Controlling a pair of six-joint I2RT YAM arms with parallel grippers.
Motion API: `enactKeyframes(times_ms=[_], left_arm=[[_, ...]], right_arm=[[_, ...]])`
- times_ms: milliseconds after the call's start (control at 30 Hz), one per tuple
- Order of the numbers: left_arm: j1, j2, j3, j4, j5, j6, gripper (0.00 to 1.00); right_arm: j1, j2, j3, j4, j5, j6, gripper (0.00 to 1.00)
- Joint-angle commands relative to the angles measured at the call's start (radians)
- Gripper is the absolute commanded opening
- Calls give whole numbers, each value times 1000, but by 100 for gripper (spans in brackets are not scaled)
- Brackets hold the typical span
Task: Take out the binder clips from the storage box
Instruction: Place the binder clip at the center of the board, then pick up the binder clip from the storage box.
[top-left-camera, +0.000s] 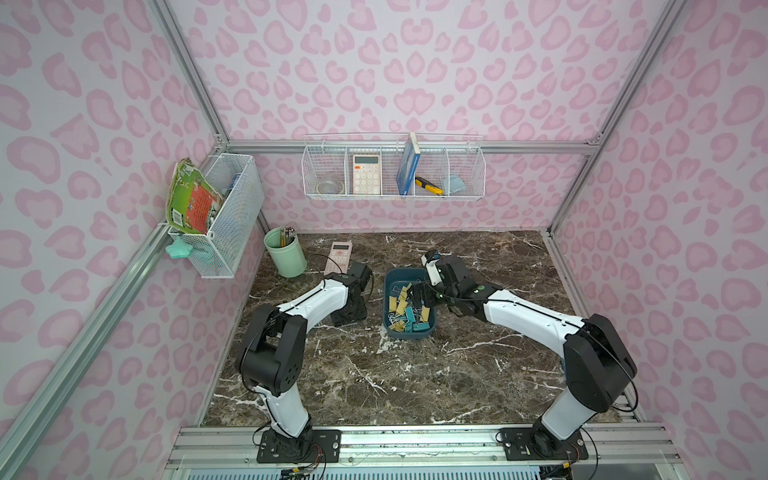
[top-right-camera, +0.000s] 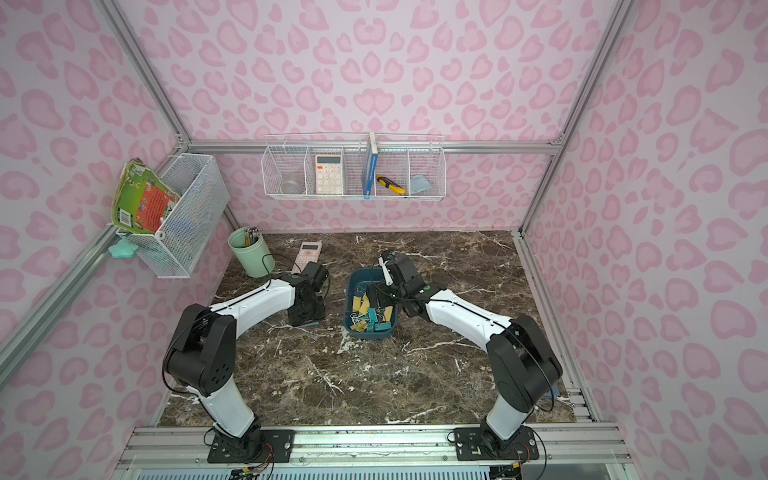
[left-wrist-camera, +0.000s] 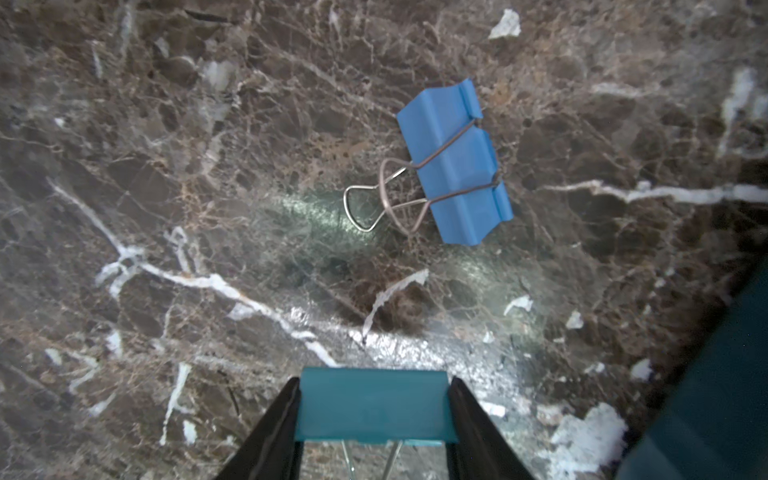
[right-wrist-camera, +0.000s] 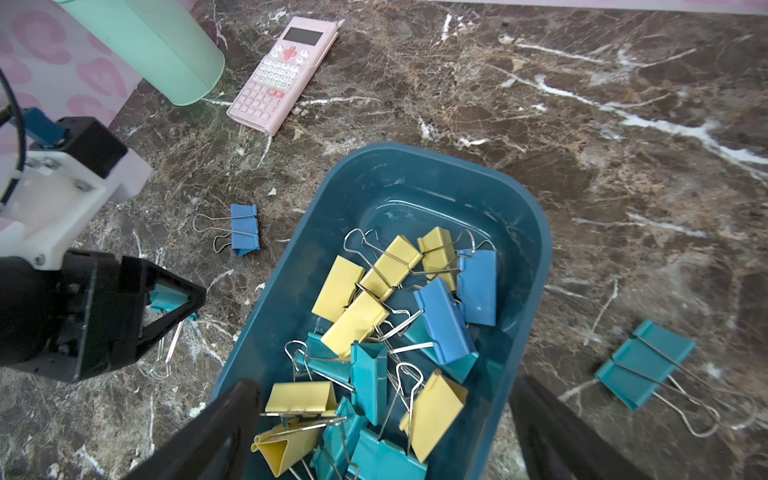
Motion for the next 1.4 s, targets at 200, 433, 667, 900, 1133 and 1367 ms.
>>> enactKeyframes(times_ms=[200,433,667,900,1133,1367], left_arm=[[5,-39,-15,13,17,7,74],[5,-183,-8,-67,17,-21,80],[5,-323,27,-144,11,-38,85],[4,-412,32,-171,12,-55,99],[5,-459,19,-185,17,-60,99],[5,-490,6,-186,21,-63,99]], right_arm=[[32,159,169,-100,36,9,84],[38,329,398,-201,79,20,69],[41,463,554,-280,98,37,62],[65,557,677,-351,125,41,57],[71,594,708,-392,170,63,46],[74,575,692,-408,202,81,18]])
